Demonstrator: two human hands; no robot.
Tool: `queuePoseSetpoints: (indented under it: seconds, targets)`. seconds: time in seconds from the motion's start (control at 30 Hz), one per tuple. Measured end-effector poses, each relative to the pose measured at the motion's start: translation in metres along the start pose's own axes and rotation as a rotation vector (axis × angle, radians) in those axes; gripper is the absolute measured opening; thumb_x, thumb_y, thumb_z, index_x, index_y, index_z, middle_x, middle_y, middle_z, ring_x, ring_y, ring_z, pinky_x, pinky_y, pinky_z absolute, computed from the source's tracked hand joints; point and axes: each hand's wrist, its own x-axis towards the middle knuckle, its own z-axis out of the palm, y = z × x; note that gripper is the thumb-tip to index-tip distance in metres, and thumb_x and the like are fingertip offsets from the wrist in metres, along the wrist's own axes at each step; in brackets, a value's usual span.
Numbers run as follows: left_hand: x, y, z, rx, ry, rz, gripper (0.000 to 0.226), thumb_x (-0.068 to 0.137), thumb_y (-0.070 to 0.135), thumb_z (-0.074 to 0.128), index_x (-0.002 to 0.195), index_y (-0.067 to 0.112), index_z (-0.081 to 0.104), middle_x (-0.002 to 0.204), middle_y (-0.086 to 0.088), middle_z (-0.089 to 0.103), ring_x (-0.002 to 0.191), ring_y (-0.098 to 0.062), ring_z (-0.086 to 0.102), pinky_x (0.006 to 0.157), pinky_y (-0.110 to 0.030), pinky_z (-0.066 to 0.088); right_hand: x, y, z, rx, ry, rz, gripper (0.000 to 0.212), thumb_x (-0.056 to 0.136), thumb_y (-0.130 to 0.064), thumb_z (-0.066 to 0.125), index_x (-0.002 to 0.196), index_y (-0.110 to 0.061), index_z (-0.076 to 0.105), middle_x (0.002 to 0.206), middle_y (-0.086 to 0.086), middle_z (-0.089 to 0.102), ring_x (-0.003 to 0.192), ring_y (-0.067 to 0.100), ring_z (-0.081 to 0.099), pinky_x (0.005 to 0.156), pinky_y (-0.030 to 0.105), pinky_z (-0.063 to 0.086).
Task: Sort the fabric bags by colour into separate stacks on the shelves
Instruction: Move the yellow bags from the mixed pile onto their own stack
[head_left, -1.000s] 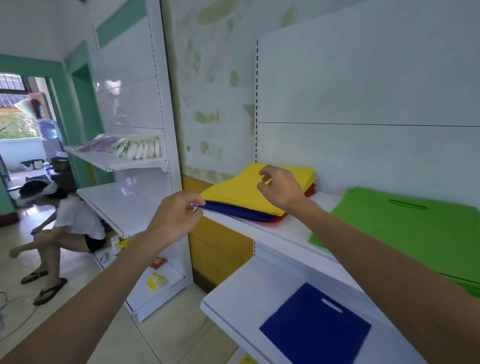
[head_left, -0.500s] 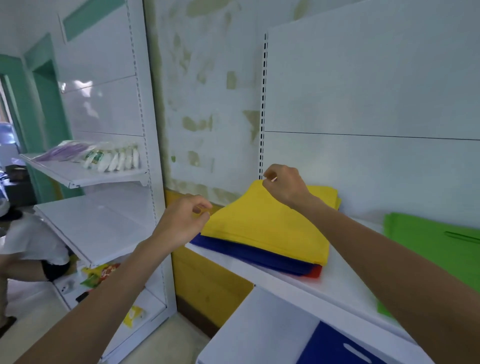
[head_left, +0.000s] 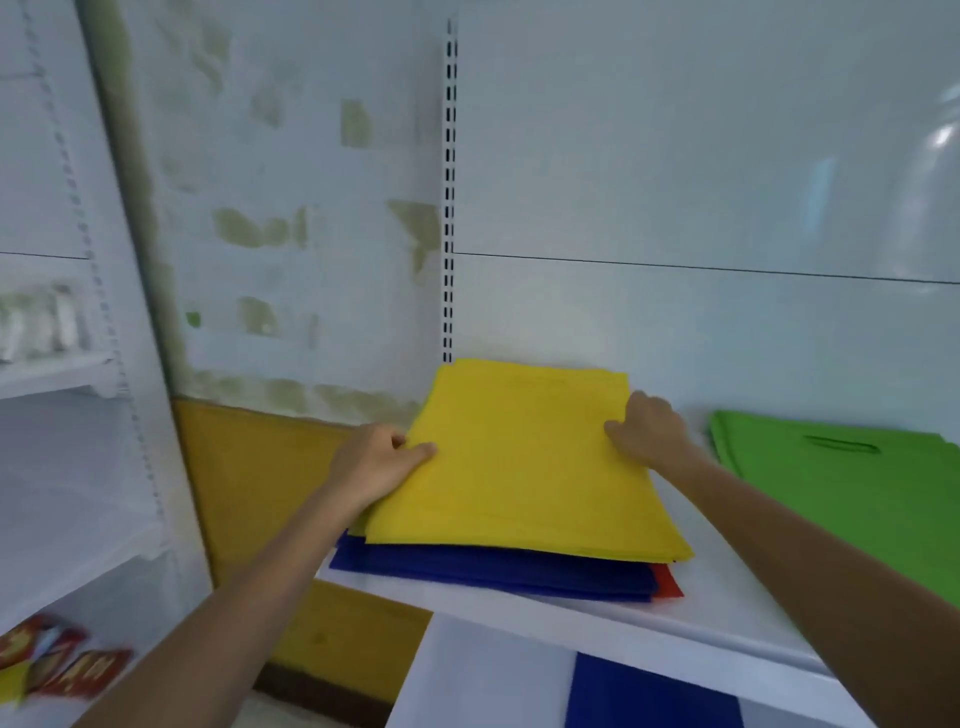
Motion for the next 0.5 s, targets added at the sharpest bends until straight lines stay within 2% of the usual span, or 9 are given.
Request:
queuePoseSetpoints:
  seconds: [0.07, 0.17, 0.23, 0.33, 0.4, 0.5]
  targets:
    - [0.011, -0.002, 0.000, 0.003, 0.017, 0.006, 0.030, 0.086, 0.042, 0.059, 0.078, 0.013, 0.055, 0.083, -0.010, 0.061, 0.070, -0.020, 0.053, 0.061, -0.028, 0.035, -0.007, -0.001, 0.014, 0.008, 0.002, 0.082, 0.041, 0.096, -0.025, 0.044, 0.125, 0.003, 0.040, 0.130, 0.022, 0.043, 0.120, 0.036, 0.044, 0.096, 0.037, 0.038]
    - [0.021, -0.004, 0.003, 0.021, 0.036, 0.044, 0.027, 0.087, 0.039, 0.059, 0.081, 0.013, 0.056, 0.083, -0.006, 0.058, 0.070, -0.017, 0.051, 0.058, -0.028, 0.034, -0.020, -0.005, 0.029, 0.062, 0.188, 0.154, 0.035, 0.095, -0.021, 0.047, 0.119, 0.003, 0.042, 0.125, 0.021, 0.045, 0.117, 0.035, 0.044, 0.091, 0.038, 0.040]
    - [0.024, -0.004, 0.006, 0.058, 0.076, 0.094, 0.026, 0.086, 0.036, 0.061, 0.091, 0.011, 0.061, 0.091, -0.004, 0.061, 0.080, -0.017, 0.055, 0.064, -0.028, 0.039, -0.025, -0.005, 0.031, 0.062, 0.313, 0.142, 0.028, 0.093, -0.015, 0.048, 0.115, 0.002, 0.044, 0.121, 0.019, 0.048, 0.113, 0.034, 0.046, 0.085, 0.037, 0.041]
    - [0.025, -0.004, 0.011, 0.092, 0.211, 0.193, 0.029, 0.083, 0.031, 0.067, 0.105, 0.012, 0.065, 0.106, -0.006, 0.064, 0.097, -0.021, 0.059, 0.079, -0.031, 0.047, -0.030, -0.005, 0.032, 0.078, 0.405, 0.104, 0.027, 0.092, -0.010, 0.051, 0.115, 0.002, 0.045, 0.119, 0.018, 0.051, 0.110, 0.034, 0.049, 0.080, 0.037, 0.042]
    - [0.020, -0.003, 0.014, 0.089, 0.291, 0.260, 0.023, 0.084, 0.024, 0.067, 0.104, 0.014, 0.066, 0.104, -0.006, 0.063, 0.097, -0.020, 0.058, 0.081, -0.031, 0.048, -0.031, -0.003, 0.032, 0.105, 0.432, 0.111, 0.026, 0.092, -0.013, 0.053, 0.113, 0.001, 0.047, 0.116, 0.018, 0.056, 0.107, 0.034, 0.053, 0.078, 0.038, 0.043]
    - [0.013, -0.001, 0.016, 0.092, 0.342, 0.316, 0.016, 0.088, 0.015, 0.061, 0.102, 0.011, 0.066, 0.099, -0.005, 0.065, 0.091, -0.018, 0.059, 0.075, -0.028, 0.048, -0.031, 0.000, 0.032, 0.081, 0.463, 0.135, 0.020, 0.093, -0.017, 0.054, 0.103, -0.001, 0.051, 0.104, 0.019, 0.062, 0.096, 0.036, 0.057, 0.072, 0.040, 0.045]
